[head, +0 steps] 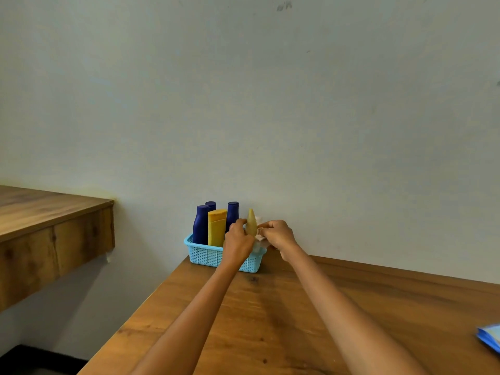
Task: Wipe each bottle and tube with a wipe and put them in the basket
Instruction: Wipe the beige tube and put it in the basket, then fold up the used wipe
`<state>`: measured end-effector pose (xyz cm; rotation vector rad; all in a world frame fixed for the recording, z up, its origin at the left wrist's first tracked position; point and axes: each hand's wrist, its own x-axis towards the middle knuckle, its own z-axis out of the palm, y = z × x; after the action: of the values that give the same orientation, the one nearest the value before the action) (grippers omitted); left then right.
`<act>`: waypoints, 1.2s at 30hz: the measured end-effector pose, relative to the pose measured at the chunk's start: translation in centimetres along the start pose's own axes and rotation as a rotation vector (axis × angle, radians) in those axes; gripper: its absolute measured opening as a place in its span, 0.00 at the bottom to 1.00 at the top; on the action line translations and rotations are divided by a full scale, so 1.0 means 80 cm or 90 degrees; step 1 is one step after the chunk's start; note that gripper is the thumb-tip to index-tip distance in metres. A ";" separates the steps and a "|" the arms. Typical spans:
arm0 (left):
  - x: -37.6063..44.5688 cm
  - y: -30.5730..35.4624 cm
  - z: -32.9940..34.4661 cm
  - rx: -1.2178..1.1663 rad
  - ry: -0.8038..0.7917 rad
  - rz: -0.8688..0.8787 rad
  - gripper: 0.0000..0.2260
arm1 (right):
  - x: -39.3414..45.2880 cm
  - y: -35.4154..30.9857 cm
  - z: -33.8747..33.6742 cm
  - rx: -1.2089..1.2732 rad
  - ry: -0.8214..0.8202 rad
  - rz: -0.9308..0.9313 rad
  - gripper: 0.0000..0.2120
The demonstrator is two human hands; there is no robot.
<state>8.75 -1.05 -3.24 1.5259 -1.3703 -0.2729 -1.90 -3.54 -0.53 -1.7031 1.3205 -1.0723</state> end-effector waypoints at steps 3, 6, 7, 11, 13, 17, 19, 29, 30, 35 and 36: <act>-0.002 -0.007 0.001 0.025 0.044 0.004 0.11 | 0.005 -0.001 -0.001 -0.060 -0.021 0.012 0.09; -0.002 -0.008 0.002 0.072 0.054 0.012 0.10 | 0.008 -0.005 0.000 -0.159 -0.040 0.010 0.11; -0.002 -0.009 0.003 0.100 0.060 0.016 0.09 | 0.007 -0.005 0.001 -0.196 -0.052 0.009 0.11; -0.002 -0.013 0.003 0.166 0.083 0.018 0.03 | 0.007 -0.001 0.007 -0.272 -0.073 0.008 0.12; -0.003 -0.017 0.001 0.179 0.084 0.014 0.03 | 0.007 -0.002 0.009 -0.289 -0.068 0.004 0.12; -0.005 -0.018 -0.002 0.188 0.082 0.017 0.04 | 0.006 -0.005 0.013 -0.312 -0.069 0.011 0.12; -0.007 -0.016 -0.004 0.187 0.081 0.023 0.05 | 0.006 -0.006 0.012 -0.317 -0.067 0.014 0.12; -0.029 -0.001 -0.015 0.053 0.126 0.056 0.09 | -0.021 -0.001 -0.004 -0.146 0.063 -0.022 0.13; -0.033 0.004 -0.014 0.034 0.136 0.069 0.09 | -0.027 -0.001 -0.006 -0.059 0.098 -0.019 0.11; -0.074 0.056 0.001 -0.164 0.007 0.091 0.14 | -0.071 -0.003 -0.036 0.267 0.207 0.021 0.01; -0.081 0.068 0.004 -0.202 -0.034 0.089 0.15 | -0.079 -0.004 -0.044 0.295 0.216 0.024 0.01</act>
<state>3.11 5.13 -2.02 1.1643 -1.3941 -0.4245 -5.82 2.55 -0.03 -1.1844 1.1757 -1.5544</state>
